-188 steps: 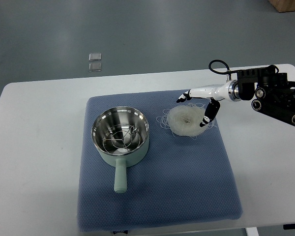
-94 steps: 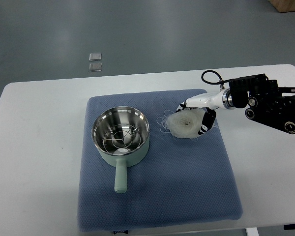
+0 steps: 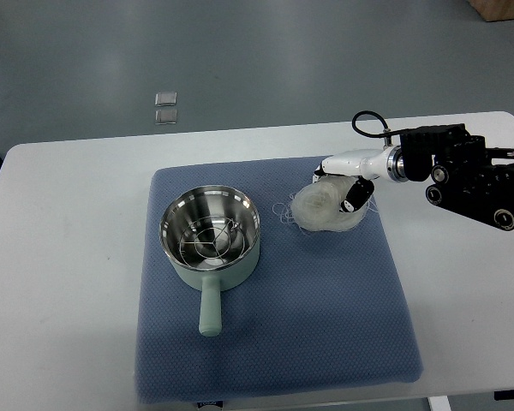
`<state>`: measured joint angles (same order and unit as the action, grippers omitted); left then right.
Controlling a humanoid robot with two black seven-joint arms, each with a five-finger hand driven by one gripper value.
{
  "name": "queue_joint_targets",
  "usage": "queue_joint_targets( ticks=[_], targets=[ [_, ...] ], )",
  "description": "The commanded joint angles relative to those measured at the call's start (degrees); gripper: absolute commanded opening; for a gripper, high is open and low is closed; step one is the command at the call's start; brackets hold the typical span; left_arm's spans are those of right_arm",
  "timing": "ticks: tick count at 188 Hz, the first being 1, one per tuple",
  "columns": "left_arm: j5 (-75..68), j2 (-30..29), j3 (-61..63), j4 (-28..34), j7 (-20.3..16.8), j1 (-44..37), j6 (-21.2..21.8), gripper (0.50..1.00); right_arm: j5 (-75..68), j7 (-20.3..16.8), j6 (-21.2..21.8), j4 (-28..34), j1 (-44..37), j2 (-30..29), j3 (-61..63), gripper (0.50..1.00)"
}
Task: Put vermicelli into pot with right hand
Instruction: 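Lift the vermicelli with the right hand and carry it over the pot, then open the right hand to drop the vermicelli into the pot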
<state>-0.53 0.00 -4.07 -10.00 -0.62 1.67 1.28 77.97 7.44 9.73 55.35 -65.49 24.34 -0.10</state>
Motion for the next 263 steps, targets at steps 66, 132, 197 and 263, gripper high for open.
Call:
queue_joint_targets(
  ticks=[66,132,197,263],
  targets=[
    [0.09,0.00,-0.24,0.51,0.00,-0.08,0.04,1.000,-5.10,0.20,3.11,4.68,-6.32,2.91,15.04,0.500],
    [0.09,0.00,-0.24,0.51,0.00,-0.08,0.04,1.000,-9.06,0.47,4.69,7.49,-9.39,-3.68,15.13,0.500],
    [0.09,0.00,-0.24,0.42,0.00,0.00,0.04,1.000,-8.01,0.99,6.09,6.70,-8.95,-12.56,6.96,0.500],
    [0.09,0.00,-0.24,0.07,0.00,0.00,0.04,1.000,-8.01,0.91,5.48,5.91,-7.90,-13.26,5.99,0.787]
  ],
)
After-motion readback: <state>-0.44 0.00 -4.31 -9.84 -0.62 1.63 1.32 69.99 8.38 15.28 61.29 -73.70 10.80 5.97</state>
